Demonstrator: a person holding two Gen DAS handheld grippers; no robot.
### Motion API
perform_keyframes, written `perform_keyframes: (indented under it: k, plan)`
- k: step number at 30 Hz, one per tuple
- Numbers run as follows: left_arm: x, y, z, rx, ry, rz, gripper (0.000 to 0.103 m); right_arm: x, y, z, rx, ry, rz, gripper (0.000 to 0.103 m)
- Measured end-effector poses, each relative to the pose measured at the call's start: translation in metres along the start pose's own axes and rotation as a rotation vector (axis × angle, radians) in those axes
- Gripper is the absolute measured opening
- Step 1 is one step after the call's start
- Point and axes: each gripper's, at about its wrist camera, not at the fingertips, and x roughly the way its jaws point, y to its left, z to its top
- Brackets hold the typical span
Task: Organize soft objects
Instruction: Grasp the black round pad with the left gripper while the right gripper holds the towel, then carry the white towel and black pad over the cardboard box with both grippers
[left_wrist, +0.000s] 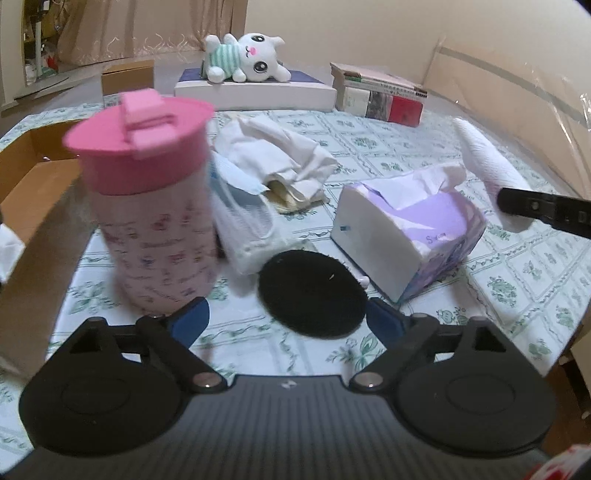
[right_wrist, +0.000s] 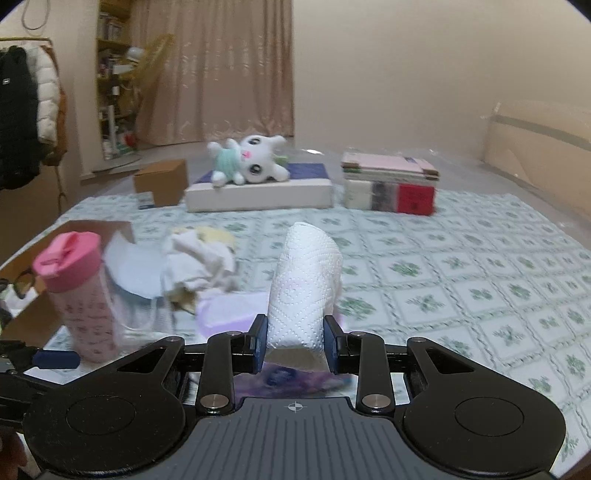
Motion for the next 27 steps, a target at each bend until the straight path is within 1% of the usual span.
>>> perform_keyframes:
  k: [4, 11, 13, 15, 17, 18, 22, 27]
  plan:
    - [0.019, -0.012, 0.002, 0.001, 0.011, 0.01, 0.094, 0.003, -0.014, -0.005, 0.019, 0.01, -0.016, 0.032]
    - [0.047, -0.024, 0.003, -0.005, 0.03, 0.053, 0.094, 0.012, -0.031, -0.01, 0.041, 0.015, -0.029, 0.032]
    - [0.052, -0.025, 0.003, -0.003, 0.037, 0.067, 0.093, 0.013, -0.034, -0.01, 0.046, 0.014, -0.032, 0.032]
    - [0.053, -0.025, 0.001, 0.005, 0.036, 0.084, 0.085, 0.015, -0.037, -0.011, 0.049, 0.018, -0.031, 0.032]
    - [0.053, -0.025, 0.001, 0.017, 0.037, 0.08, 0.078, 0.016, -0.037, -0.012, 0.052, 0.02, -0.028, 0.032]
    - [0.051, -0.025, 0.001, 0.026, 0.038, 0.078, 0.077, 0.015, -0.038, -0.012, 0.054, 0.02, -0.026, 0.032]
    - [0.041, -0.025, -0.001, 0.047, 0.044, 0.069, 0.076, 0.012, -0.035, -0.012, 0.057, 0.017, -0.015, 0.032]
    - [0.011, -0.022, -0.007, 0.065, 0.036, 0.055, 0.076, -0.003, -0.027, -0.011, 0.052, 0.002, 0.004, 0.032]
